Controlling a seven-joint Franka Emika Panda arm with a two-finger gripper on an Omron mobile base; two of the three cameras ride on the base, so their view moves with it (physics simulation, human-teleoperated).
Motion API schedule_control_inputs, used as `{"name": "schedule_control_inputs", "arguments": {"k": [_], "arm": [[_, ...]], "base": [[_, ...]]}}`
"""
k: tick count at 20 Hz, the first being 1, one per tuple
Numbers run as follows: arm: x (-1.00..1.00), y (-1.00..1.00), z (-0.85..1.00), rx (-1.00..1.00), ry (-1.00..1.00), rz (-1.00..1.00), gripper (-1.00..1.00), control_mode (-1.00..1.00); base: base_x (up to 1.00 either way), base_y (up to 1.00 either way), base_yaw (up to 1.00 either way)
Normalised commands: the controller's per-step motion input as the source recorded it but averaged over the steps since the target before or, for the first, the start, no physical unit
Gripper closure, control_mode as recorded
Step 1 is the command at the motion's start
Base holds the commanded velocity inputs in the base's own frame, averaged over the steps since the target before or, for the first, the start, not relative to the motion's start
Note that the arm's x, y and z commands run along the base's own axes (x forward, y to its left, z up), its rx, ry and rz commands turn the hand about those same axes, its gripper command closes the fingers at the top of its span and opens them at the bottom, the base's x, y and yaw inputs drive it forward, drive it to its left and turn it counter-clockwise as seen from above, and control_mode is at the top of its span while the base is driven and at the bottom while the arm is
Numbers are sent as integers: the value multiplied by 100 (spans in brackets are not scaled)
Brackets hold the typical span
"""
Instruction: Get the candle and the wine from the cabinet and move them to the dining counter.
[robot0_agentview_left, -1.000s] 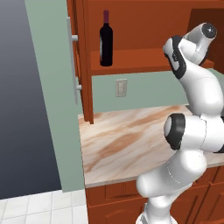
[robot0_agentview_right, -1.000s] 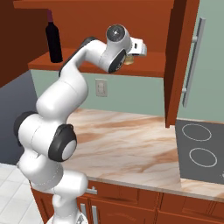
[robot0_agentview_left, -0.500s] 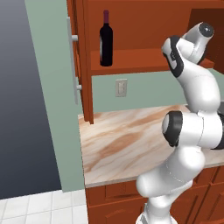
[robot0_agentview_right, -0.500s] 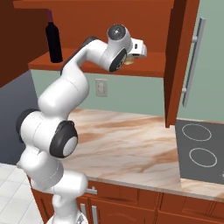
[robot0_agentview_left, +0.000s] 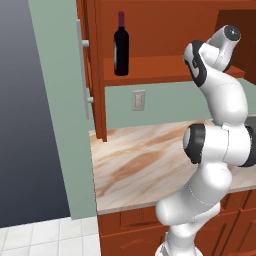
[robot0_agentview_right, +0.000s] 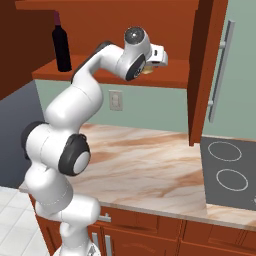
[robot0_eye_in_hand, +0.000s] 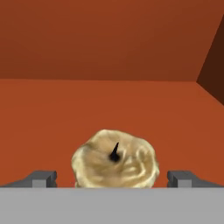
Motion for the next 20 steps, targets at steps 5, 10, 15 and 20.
{"name": "schedule_control_inputs", "arguments": {"k": [5, 10, 15, 20], "arm": [[12, 0, -1, 0, 2, 0, -100, -100], [10, 0, -4, 0, 1, 0, -100, -100], [2, 0, -6, 0, 0, 0, -100, -100], [0, 0, -4, 0, 0, 0, -100, -100]], "base": [[0, 0, 0], [0, 0, 0], [0, 0, 0], [0, 0, 0]]}}
